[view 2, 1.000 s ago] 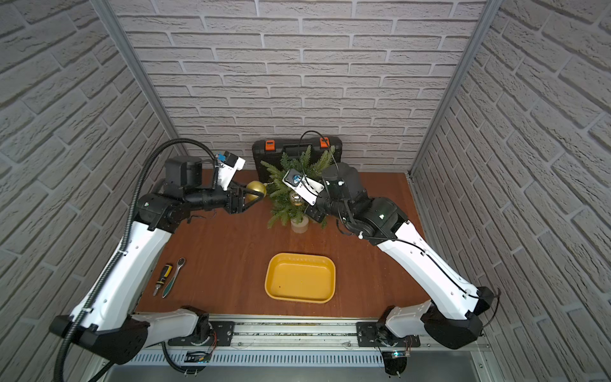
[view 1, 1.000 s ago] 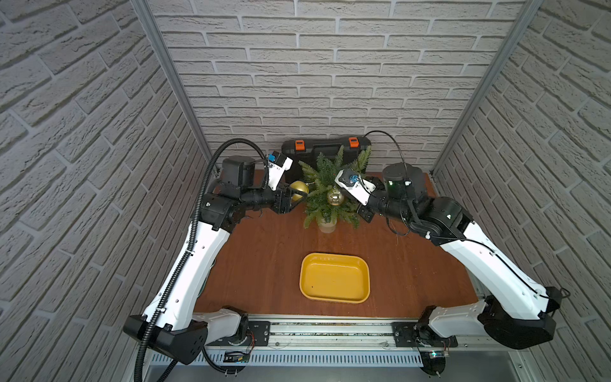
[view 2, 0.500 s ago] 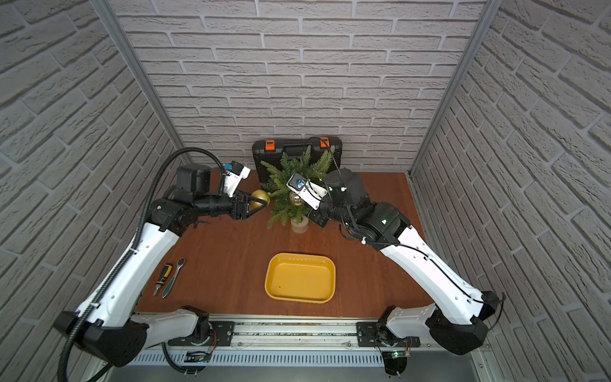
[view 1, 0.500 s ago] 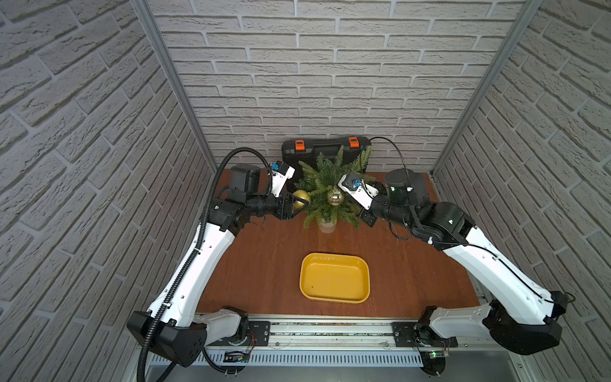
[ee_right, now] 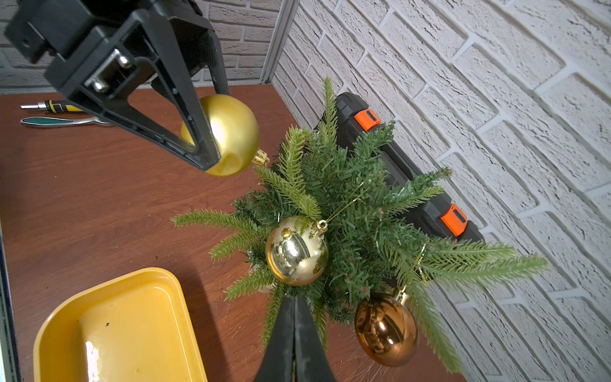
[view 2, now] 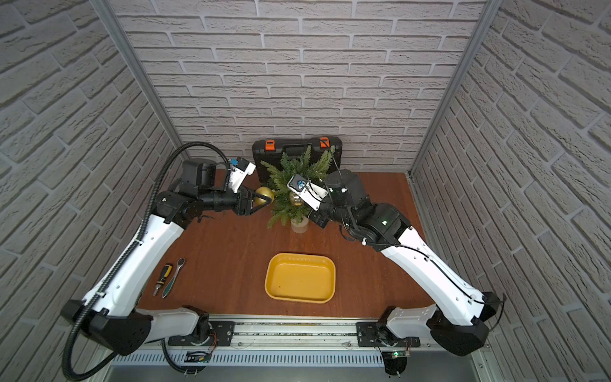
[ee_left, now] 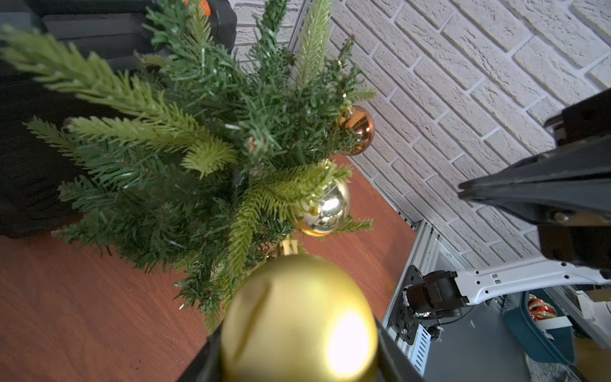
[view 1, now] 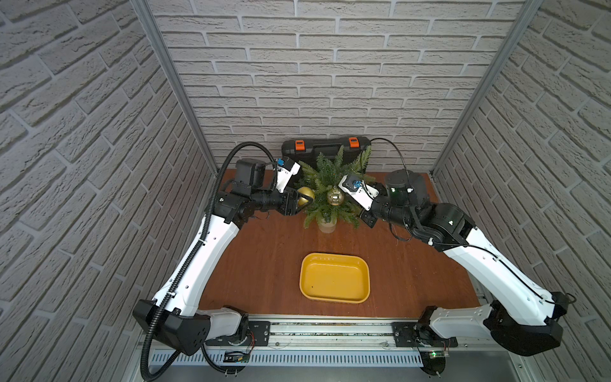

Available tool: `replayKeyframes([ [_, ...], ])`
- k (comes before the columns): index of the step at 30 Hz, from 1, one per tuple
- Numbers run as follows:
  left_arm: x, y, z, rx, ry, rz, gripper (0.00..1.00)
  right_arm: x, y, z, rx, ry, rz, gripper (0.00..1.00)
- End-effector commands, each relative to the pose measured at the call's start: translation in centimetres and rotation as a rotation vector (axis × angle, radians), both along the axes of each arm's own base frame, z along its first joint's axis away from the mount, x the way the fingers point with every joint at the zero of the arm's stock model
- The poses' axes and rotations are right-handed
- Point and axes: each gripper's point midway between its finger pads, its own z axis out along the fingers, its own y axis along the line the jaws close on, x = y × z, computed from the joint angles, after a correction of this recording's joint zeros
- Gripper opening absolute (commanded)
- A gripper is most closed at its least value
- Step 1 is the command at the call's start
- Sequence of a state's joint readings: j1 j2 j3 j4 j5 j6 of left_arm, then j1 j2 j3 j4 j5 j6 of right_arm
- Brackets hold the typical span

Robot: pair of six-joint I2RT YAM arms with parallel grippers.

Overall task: Decorate the small christmas tree with ornaments
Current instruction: Hang an ornament on the christmas tree.

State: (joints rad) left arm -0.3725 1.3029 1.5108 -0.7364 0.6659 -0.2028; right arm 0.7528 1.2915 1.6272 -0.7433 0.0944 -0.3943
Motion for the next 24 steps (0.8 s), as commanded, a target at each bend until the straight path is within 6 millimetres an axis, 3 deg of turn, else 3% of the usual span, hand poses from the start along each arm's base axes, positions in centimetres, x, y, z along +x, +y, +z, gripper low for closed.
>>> replayKeyframes([
  [1, 0.1, 0.1, 0.4, 0.032, -0.022, -0.004, 0.29, -0.3, 0.0, 1.5, 0.057, -0.033, -0.008, 0.06],
  [14, 1.0, -0.2, -0.7, 0.073, -0.006, -0.004, 0.29, -0.5, -0.3, 1.2, 0.049, -0.036, -0.010, 0.06],
  [24, 0.3, -0.2, -1.3, 0.076, 0.011, -0.021, 0.29, -0.5, -0.3, 0.9, 0.050, -0.029, -0.009, 0.06],
])
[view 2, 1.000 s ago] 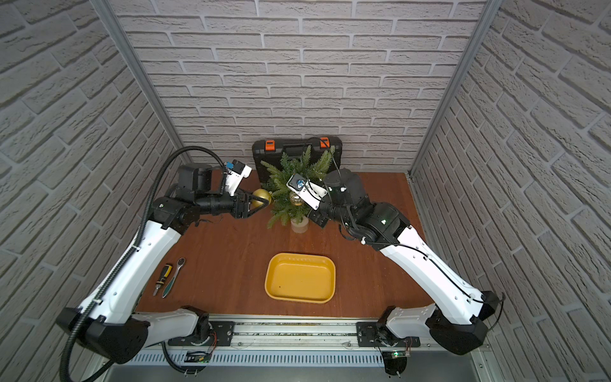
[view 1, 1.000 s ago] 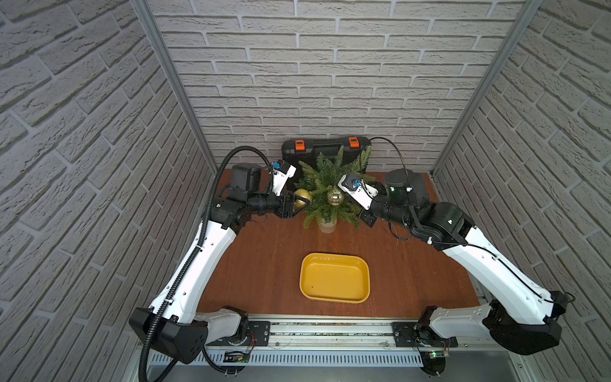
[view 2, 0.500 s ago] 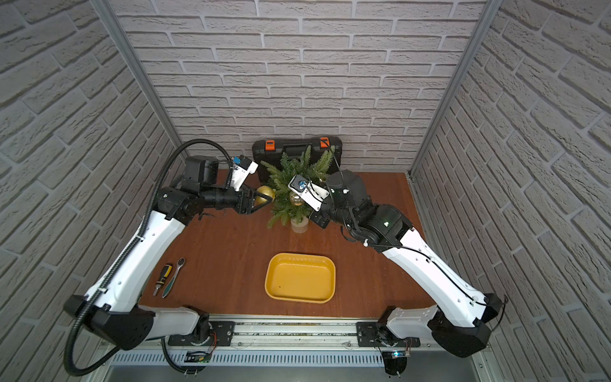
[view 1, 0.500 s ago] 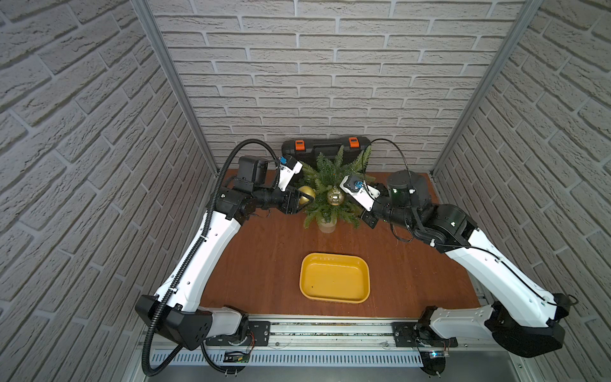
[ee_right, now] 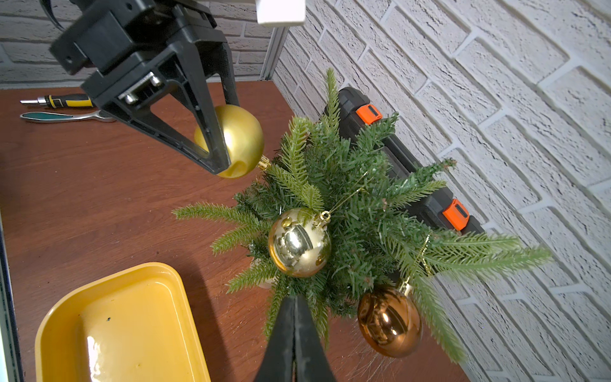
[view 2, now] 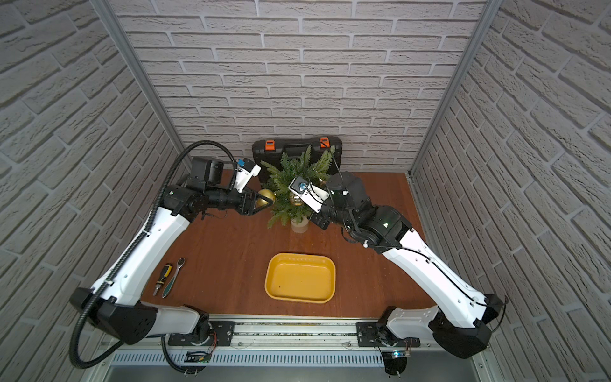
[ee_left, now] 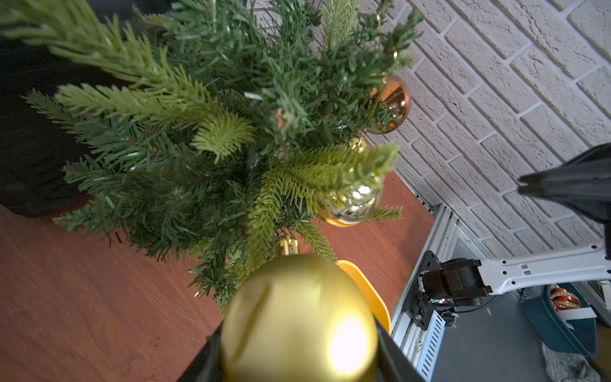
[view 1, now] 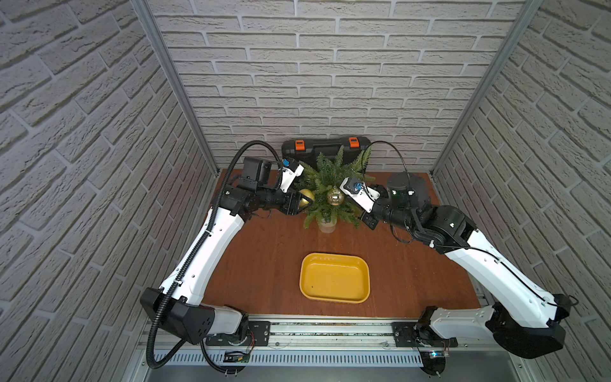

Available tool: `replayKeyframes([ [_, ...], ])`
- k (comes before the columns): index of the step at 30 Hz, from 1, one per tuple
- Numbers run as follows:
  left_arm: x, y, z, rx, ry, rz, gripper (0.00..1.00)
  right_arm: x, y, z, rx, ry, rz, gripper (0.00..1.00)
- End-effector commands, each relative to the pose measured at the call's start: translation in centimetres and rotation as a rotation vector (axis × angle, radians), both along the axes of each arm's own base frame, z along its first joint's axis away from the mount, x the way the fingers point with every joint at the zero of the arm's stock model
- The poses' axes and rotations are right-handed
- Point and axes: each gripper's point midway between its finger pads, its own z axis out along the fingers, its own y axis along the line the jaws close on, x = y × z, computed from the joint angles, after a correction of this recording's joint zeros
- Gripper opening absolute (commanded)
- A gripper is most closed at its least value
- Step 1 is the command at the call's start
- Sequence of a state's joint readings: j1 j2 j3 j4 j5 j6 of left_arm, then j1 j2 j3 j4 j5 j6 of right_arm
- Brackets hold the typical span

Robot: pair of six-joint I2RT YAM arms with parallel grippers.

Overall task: Decorate the small christmas tree with ornaments
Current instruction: Hang an ornament on the christmas tree.

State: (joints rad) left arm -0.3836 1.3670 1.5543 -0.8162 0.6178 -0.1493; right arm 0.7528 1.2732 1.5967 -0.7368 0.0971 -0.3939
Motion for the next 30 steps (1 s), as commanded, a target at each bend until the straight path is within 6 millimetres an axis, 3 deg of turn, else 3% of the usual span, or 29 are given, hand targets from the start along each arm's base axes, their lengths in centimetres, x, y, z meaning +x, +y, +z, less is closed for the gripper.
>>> replayKeyframes([
  [1, -0.6, -0.3, 0.6, -0.009, -0.026, -0.026, 0.29, -0.2, 0.0, 1.5, 0.056, -0.036, -0.006, 0.06],
  [30, -2.2, -0.1, -1.7, 0.017, 0.013, -0.042, 0.29, -0.1, 0.1, 1.0, 0.042, -0.029, -0.006, 0.06],
])
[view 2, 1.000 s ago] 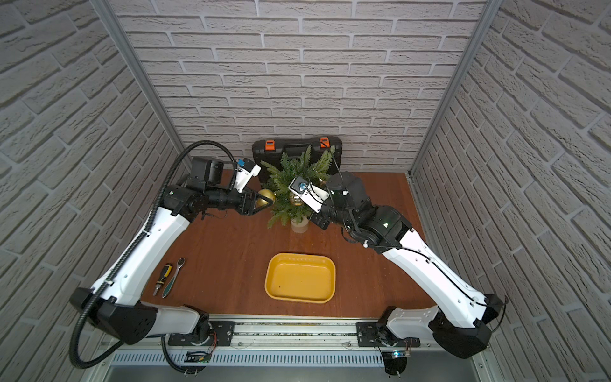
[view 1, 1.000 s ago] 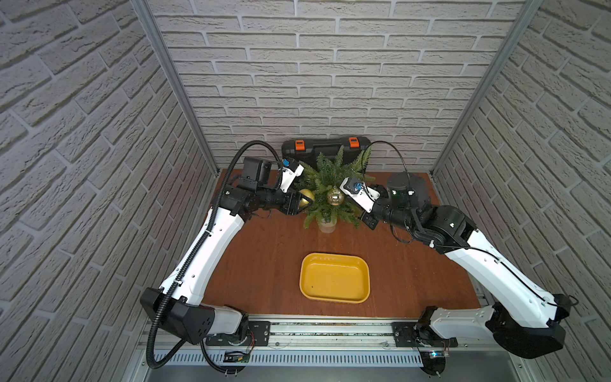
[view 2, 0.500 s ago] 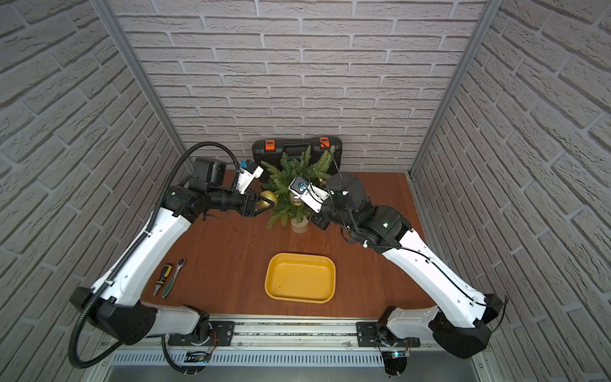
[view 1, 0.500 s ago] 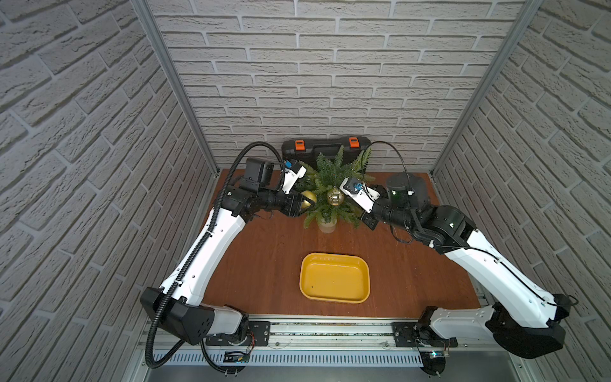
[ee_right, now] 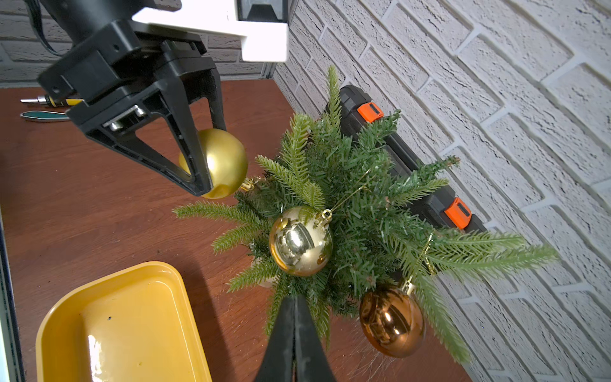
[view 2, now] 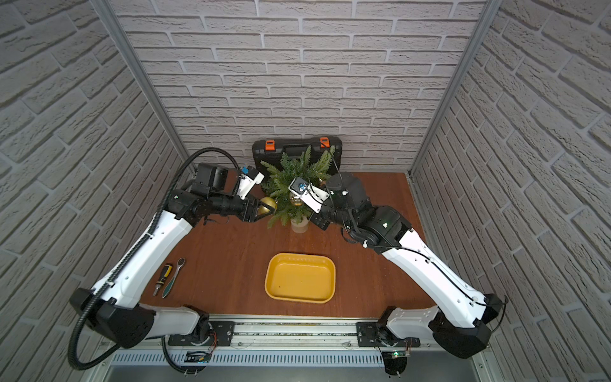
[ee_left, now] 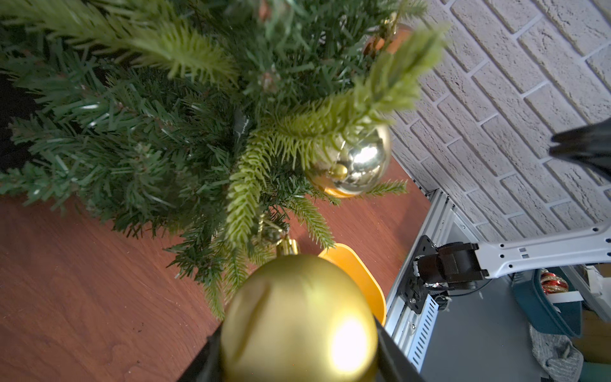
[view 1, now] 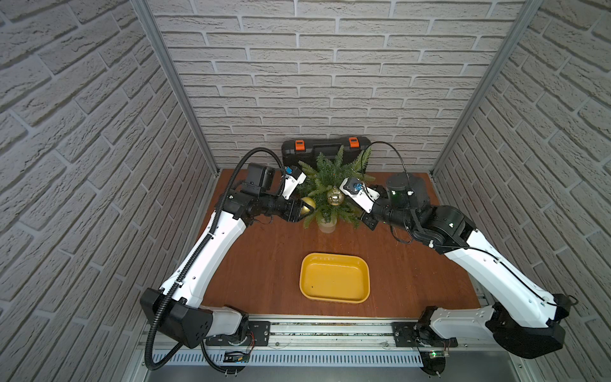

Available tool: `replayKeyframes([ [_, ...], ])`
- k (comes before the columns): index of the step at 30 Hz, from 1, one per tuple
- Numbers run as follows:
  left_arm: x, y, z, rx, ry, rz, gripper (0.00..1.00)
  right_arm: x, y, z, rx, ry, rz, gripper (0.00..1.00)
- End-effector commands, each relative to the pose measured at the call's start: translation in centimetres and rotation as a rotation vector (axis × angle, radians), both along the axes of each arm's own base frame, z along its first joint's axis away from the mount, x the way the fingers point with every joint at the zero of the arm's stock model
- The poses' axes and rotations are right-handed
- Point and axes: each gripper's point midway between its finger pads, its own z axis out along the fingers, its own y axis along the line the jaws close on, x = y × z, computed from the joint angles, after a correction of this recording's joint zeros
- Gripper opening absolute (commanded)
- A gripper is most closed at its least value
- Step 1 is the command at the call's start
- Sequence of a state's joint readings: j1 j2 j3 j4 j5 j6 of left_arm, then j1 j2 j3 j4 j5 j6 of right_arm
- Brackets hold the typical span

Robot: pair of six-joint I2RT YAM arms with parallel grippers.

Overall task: Decorate the small christmas tree with ornaments
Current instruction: Hang an ornament on the christmas tree.

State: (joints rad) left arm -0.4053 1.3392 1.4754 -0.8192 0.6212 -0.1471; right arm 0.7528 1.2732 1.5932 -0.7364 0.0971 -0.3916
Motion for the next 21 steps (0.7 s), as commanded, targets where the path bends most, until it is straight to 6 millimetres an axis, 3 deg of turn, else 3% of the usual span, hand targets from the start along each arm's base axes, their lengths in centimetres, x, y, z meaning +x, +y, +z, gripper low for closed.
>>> replayKeyframes([
  [1, -0.8, 0.2, 0.6, -0.004, -0.040, -0.018, 0.29, -0.1, 0.1, 1.2, 0.045, -0.034, -0.005, 0.06],
  [21, -0.7, 0.2, -1.5, 0.008, -0.007, -0.011, 0.29, -0.1, 0.1, 0.9, 0.038, -0.029, -0.005, 0.06],
])
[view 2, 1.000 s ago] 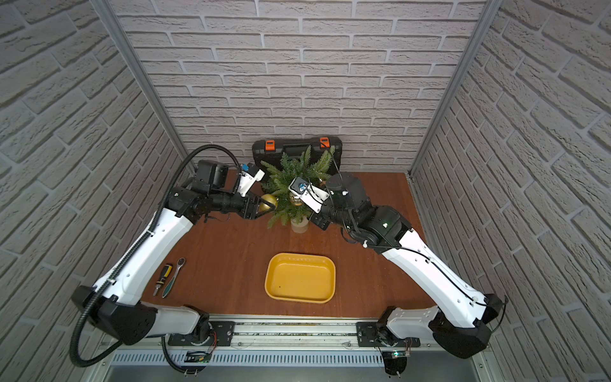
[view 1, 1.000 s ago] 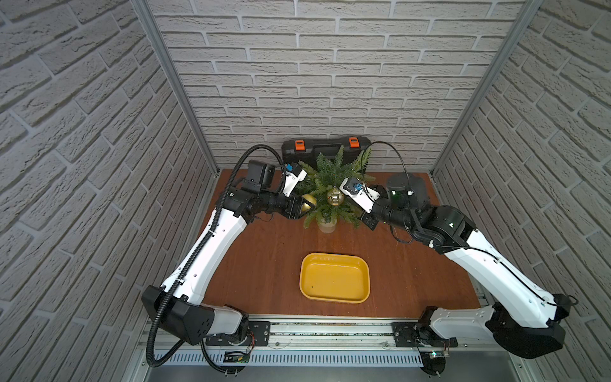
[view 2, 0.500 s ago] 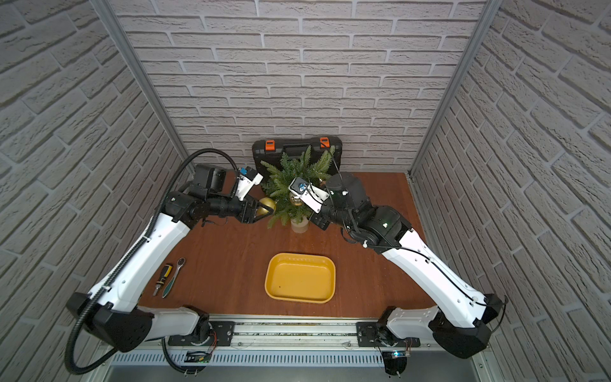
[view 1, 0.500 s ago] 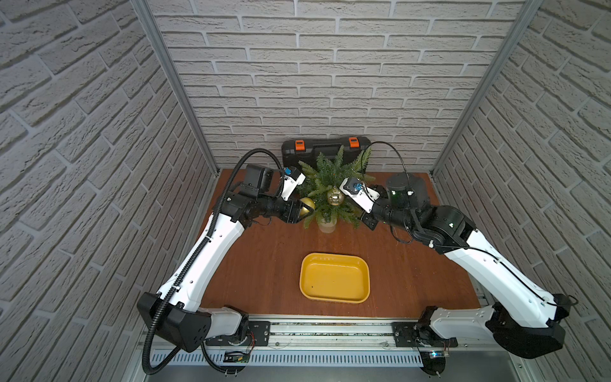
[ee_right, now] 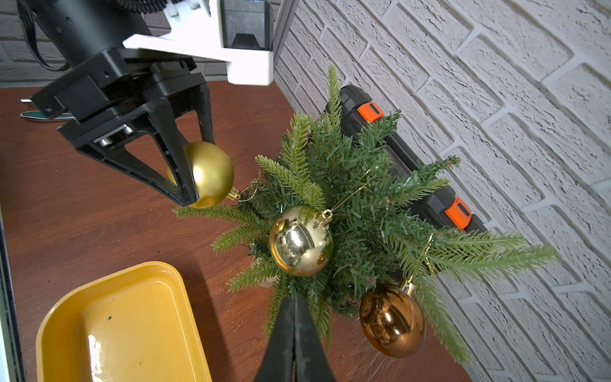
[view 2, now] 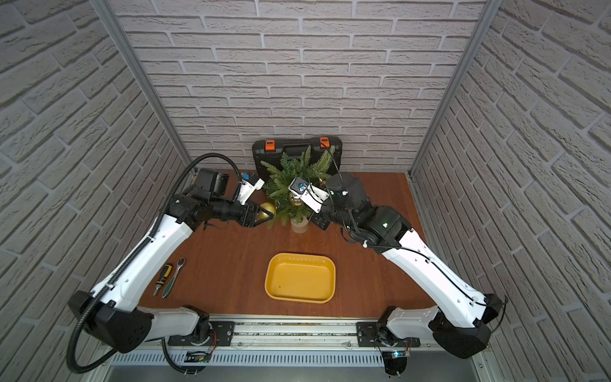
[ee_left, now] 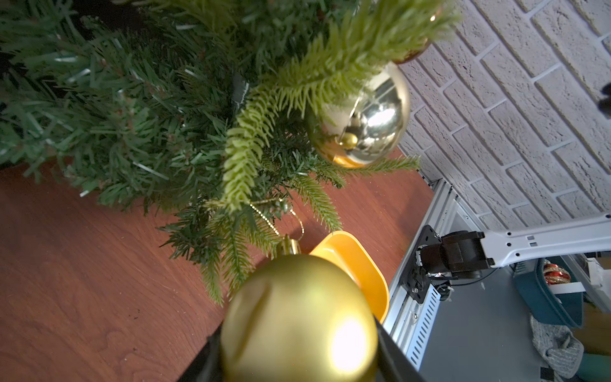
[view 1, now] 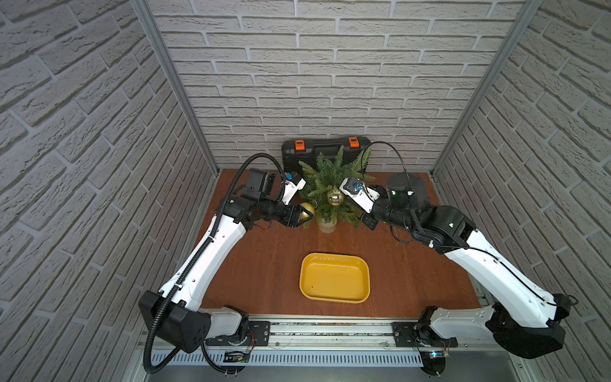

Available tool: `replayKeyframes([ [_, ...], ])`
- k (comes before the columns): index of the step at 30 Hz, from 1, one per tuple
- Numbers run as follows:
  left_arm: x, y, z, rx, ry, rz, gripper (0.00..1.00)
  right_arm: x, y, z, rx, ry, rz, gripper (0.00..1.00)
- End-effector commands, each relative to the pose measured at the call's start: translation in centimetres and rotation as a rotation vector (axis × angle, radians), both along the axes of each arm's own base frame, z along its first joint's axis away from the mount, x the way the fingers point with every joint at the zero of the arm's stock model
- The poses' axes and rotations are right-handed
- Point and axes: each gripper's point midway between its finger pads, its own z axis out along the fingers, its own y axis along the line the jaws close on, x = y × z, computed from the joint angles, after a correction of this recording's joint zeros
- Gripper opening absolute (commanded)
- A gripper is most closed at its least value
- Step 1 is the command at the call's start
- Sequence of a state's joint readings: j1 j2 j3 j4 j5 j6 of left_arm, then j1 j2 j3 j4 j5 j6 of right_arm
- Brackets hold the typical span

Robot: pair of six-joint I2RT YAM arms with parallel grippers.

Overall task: Decorate the small christmas tree with ornaments
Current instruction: Hang an ornament on the christmas tree.

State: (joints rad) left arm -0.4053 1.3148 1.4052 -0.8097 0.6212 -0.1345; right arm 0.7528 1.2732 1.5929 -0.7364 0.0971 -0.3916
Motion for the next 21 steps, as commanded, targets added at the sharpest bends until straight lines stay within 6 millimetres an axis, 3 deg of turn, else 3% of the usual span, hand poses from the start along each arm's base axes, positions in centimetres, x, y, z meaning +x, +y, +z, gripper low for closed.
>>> replayKeyframes([
  [1, 0.0, 0.0, 0.2, -0.005, -0.031, -0.003, 0.29, -0.1, 0.1, 0.9, 0.039, -0.029, -0.004, 0.06],
  [15, 0.0, 0.9, -1.5, 0.031, -0.009, 0.025, 0.31, -0.1, 0.1, 0.9, 0.039, -0.030, -0.004, 0.06],
  [21, 0.3, 1.3, -0.9, 0.025, -0.030, 0.042, 0.49, -0.1, 0.1, 1.0, 0.042, -0.031, -0.008, 0.06],
])
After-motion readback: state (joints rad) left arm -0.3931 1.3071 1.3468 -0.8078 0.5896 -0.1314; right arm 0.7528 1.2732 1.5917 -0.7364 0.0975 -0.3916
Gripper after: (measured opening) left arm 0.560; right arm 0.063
